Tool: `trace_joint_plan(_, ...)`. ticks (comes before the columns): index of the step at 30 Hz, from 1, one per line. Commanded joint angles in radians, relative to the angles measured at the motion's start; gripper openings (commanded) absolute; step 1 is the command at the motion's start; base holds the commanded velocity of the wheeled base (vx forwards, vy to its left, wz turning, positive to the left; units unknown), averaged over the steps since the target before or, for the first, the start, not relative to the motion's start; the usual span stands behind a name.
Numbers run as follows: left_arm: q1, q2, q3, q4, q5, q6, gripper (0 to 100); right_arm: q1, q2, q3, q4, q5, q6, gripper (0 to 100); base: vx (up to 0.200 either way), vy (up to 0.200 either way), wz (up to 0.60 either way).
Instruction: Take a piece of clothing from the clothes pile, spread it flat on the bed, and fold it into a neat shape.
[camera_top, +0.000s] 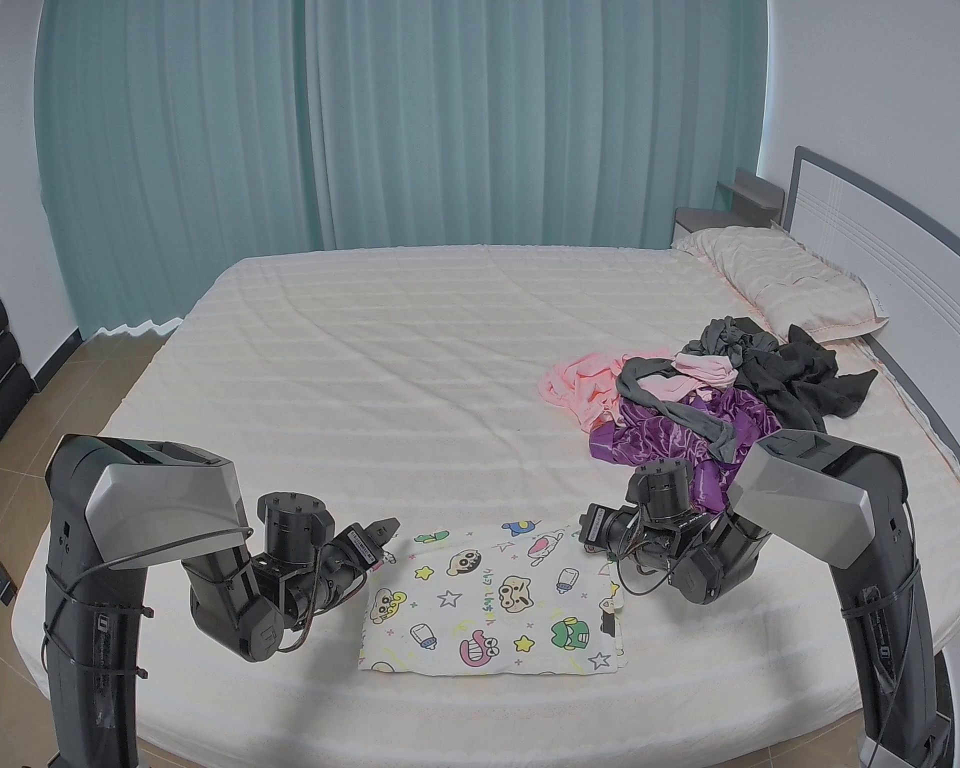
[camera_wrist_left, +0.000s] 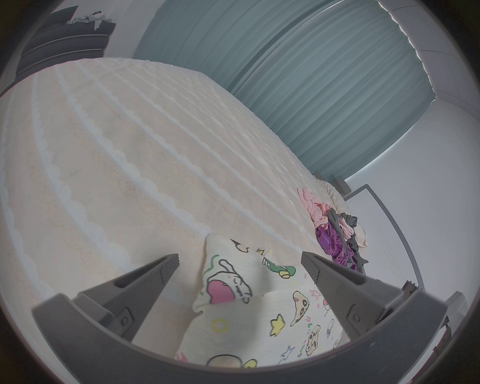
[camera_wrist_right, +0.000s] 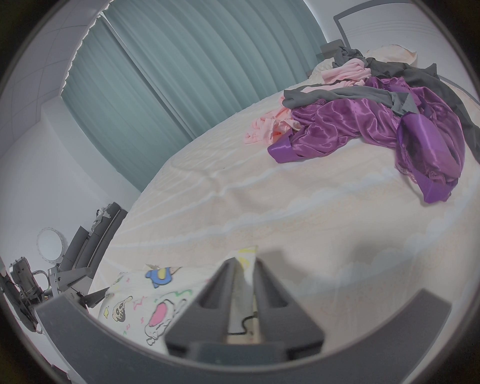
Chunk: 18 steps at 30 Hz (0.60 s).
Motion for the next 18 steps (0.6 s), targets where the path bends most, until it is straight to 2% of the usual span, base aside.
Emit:
trace_joint_plan(1,-0.001,0.0,0.0,-0.001,0.0,0.0,100,0.0,0.006,0.005,-0.001,-0.002,-0.001,100,0.0,0.0,0.0)
trace_joint_plan(8,-0.026,-0.006,-0.023,-0.002,0.0,-0.01,100,0.0,0.006,0.04,-0.127,-0.007,-0.003,100,0.0,0.0,0.0)
trace_joint_plan(14,-0.113,-0.024,-0.024,-0.017,0.043,-0.115,100,0.0,0.015,0.049,-0.138,-0.017,-0.001,100,0.0,0.0,0.0)
trace_joint_plan(18,-0.152,0.002,-0.026,-0.022,0.056,-0.08,100,0.0,0.015,0.051,-0.139,-0.019,-0.001,100,0.0,0.0,0.0)
